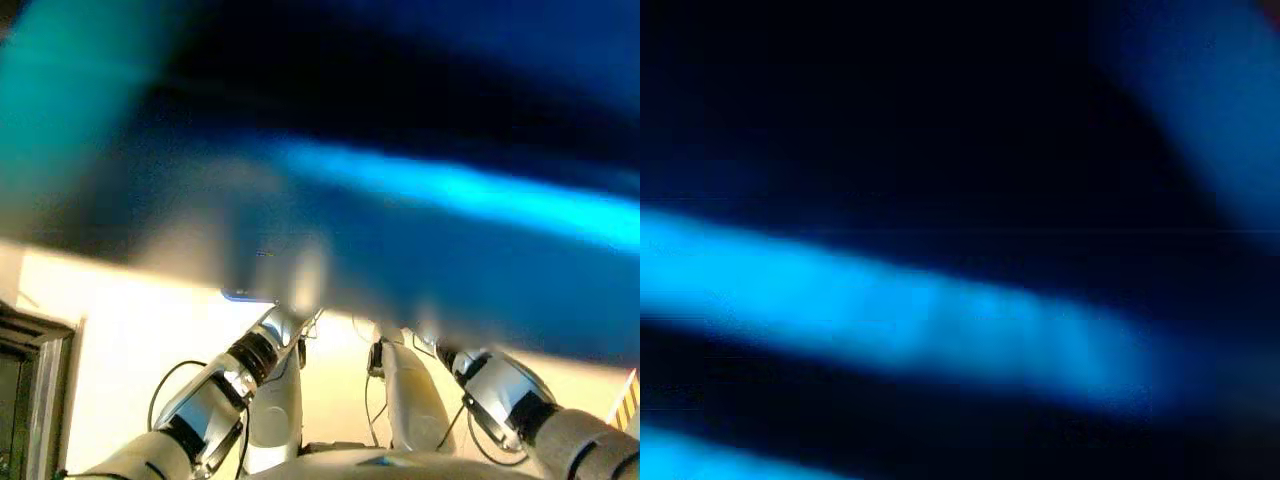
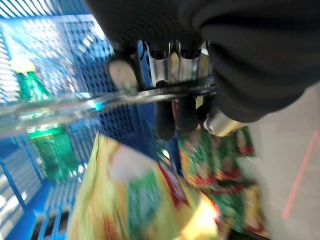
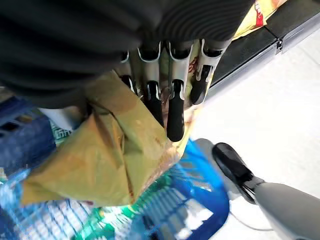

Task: Pick up the snacks into the basket

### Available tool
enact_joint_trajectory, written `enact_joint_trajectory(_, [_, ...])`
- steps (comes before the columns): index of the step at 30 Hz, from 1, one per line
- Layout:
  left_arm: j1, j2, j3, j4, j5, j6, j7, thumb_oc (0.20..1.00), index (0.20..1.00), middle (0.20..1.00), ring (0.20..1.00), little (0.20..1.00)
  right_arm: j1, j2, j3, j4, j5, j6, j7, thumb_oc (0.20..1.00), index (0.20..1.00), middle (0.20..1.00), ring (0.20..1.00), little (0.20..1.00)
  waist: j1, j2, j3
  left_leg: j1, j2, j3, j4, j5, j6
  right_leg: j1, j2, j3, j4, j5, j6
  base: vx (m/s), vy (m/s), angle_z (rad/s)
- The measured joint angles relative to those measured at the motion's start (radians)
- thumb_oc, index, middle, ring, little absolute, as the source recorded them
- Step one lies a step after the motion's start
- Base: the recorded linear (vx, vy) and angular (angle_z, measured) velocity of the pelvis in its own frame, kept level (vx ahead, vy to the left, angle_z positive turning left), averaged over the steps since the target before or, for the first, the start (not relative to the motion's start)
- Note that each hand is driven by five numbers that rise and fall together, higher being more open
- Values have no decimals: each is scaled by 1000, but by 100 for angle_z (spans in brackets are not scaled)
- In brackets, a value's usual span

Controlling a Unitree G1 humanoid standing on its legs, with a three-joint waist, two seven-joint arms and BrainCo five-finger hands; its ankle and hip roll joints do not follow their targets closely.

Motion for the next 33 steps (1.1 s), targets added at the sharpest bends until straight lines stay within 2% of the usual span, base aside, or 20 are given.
enact_joint_trajectory(3, [2, -6, -15, -39, -31, 1, -9, 200, 200, 200, 200, 200, -56, 2, -3, 38, 0, -1, -19, 200, 200, 200, 200, 200, 14, 4, -6, -32, 0, -3, 5, 3, -2, -31, -1, 0, 0, 1, -1, -8, 23, -2])
enact_joint_trajectory(6, [7, -32, -28, -39, -60, 3, -11, 200, 200, 200, 200, 200, -121, 14, 10, 102, -5, -1, -29, 200, 200, 200, 200, 200, 25, 25, -49, -88, 0, -13, 9, 8, -8, -76, -2, -13, 0, 6, 0, -5, 35, 8])
enact_joint_trajectory(8, [8, -32, -29, -61, -66, 3, -12, 200, 200, 200, 200, 200, -150, 18, 21, 122, -27, -1, -30, 200, 200, 200, 200, 200, 48, 28, -93, -150, -3, -16, 10, 17, -17, -142, -8, -18, 0, 18, -2, 3, 41, -2])
enact_joint_trajectory(11, [7, -33, -29, -83, -79, 2, -9, 200, 200, 200, 200, 200, -172, 19, 52, 131, -81, -1, -36, 200, 200, 200, 200, 200, 56, 42, -118, -198, -13, -33, 12, 20, -15, -187, -16, -22, 4, 23, 0, 12, 35, 6])
enact_joint_trajectory(12, [9, -31, -28, -101, -88, 2, -9, 200, 200, 200, 200, 200, -188, 19, 103, 129, -153, 7, -46, 200, 200, 200, 200, 200, 62, 46, -123, -227, -16, -38, 11, 20, -15, -215, -23, -21, 4, 25, 4, 20, 11, 4])
enact_joint_trajectory(15, [4, -36, -27, -127, -104, 0, -9, 200, 200, 200, 200, 200, -208, 20, 147, 110, -241, 23, -54, 200, 200, 200, 200, 200, 75, 54, -118, -282, -25, -53, 8, 20, -17, -267, -29, -26, 5, 33, 14, 19, 7, 8])
enact_joint_trajectory(16, [-1, -39, -27, -127, -105, 0, -9, 200, 200, 200, 200, 200, -210, 22, 147, 96, -256, 24, -52, 294, 294, 294, 294, 294, 75, 55, -117, -293, -27, -60, 9, 22, -19, -277, -30, -28, 5, 36, 19, 3, 14, 17])
enact_joint_trajectory(17, [-7, -45, -26, -127, -105, 0, -6, 200, 200, 200, 200, 200, -217, 24, 146, 91, -263, 24, -48, 573, 573, 573, 573, 573, 76, 59, -109, -299, -27, -61, 8, 22, -19, -279, -30, -29, 7, 36, 19, 10, 20, 20])
enact_joint_trajectory(18, [-12, -51, -23, -127, -105, 0, -4, 200, 200, 200, 200, 200, -229, 27, 143, 91, -264, 24, -41, 1000, 1000, 1000, 1000, 1000, 76, 65, -97, -303, -27, -63, 7, 22, -19, -281, -30, -32, 11, 36, 19, 10, 19, 27])
enact_joint_trajectory(24, [-46, -63, -19, -144, -103, -4, 4, 200, 200, 200, 200, 200, -261, 59, 124, 96, -254, 14, -9, 1000, 1000, 1000, 1000, 1000, 103, 84, -19, -332, -37, -66, -17, 22, -20, -307, -41, -40, 16, 36, 19, 3, 0, 16])
enact_joint_trajectory(28, [-52, -62, -29, -147, -103, -6, 4, 200, 200, 200, 200, 200, -229, 68, 100, 92, -223, 6, -9, 1000, 1000, 1000, 1000, 1000, 100, 85, 0, -314, -53, -62, -16, 23, -21, -284, -52, -40, 17, 37, 21, -11, -6, 11])
enact_joint_trajectory(29, [-45, -62, -36, -146, -104, -1, 3, 200, 200, 200, 200, 200, -216, 68, 87, 92, -206, 3, -8, 1000, 1000, 1000, 1000, 1000, 101, 84, 3, -295, -56, -57, -16, 35, -33, -262, -58, -40, 18, 42, 28, -2, -9, 7])
enact_joint_trajectory(31, [-33, -61, -36, -138, -104, 5, 3, 200, 200, 200, 200, 200, -181, 69, 66, 92, -186, -3, -6, 1000, 1000, 1000, 1000, 1000, 98, 83, 3, -258, -60, -54, -16, 53, -23, -224, -62, -39, 19, 52, 33, -9, -4, 7])
enact_joint_trajectory(33, [-10, -58, -29, -110, -104, 13, 4, 200, 200, 200, 200, 200, -135, 79, 39, 90, -151, -6, -2, 1000, 1000, 1000, 1000, 1000, 96, 81, 3, -193, -61, -50, -14, 93, 9, -157, -62, -39, 18, 59, 34, -2, -3, -4])
